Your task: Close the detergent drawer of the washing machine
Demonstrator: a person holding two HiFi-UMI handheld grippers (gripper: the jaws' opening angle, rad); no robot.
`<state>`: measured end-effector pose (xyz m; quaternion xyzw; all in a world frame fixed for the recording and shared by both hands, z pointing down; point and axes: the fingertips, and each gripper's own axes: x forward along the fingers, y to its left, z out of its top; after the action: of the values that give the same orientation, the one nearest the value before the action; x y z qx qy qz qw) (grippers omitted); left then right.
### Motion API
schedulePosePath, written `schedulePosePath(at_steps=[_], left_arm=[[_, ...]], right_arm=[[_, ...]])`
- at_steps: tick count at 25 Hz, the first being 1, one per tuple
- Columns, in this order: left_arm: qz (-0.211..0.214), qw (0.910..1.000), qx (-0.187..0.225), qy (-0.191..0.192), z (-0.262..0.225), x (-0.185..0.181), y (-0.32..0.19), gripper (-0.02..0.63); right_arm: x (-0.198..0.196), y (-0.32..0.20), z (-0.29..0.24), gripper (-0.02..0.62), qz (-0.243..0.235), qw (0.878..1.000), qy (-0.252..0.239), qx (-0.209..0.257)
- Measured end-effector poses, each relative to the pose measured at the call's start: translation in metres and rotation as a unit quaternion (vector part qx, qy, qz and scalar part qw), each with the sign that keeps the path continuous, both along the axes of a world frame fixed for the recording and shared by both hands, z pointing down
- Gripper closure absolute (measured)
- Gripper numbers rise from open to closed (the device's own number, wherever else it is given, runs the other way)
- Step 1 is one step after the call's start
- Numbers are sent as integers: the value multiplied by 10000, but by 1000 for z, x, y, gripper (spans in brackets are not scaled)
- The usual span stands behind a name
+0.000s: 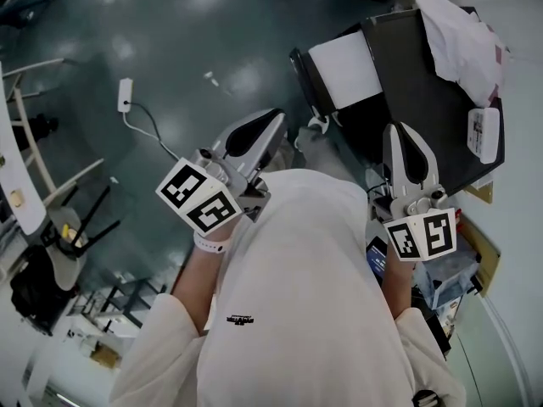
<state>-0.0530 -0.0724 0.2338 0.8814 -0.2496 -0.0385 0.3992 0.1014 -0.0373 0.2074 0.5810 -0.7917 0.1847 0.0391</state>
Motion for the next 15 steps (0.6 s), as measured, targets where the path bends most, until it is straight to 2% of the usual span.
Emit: schedulePosePath(at_steps=[12, 15], left_arm=[[52, 9991, -374, 169, 33, 4, 6, 594], [205, 9990, -385, 21, 50, 7, 11, 595]], right_arm=[[-9, 6, 18, 592, -291, 9994, 63, -163], [-11, 8, 24, 592, -338, 9992, 57, -192]])
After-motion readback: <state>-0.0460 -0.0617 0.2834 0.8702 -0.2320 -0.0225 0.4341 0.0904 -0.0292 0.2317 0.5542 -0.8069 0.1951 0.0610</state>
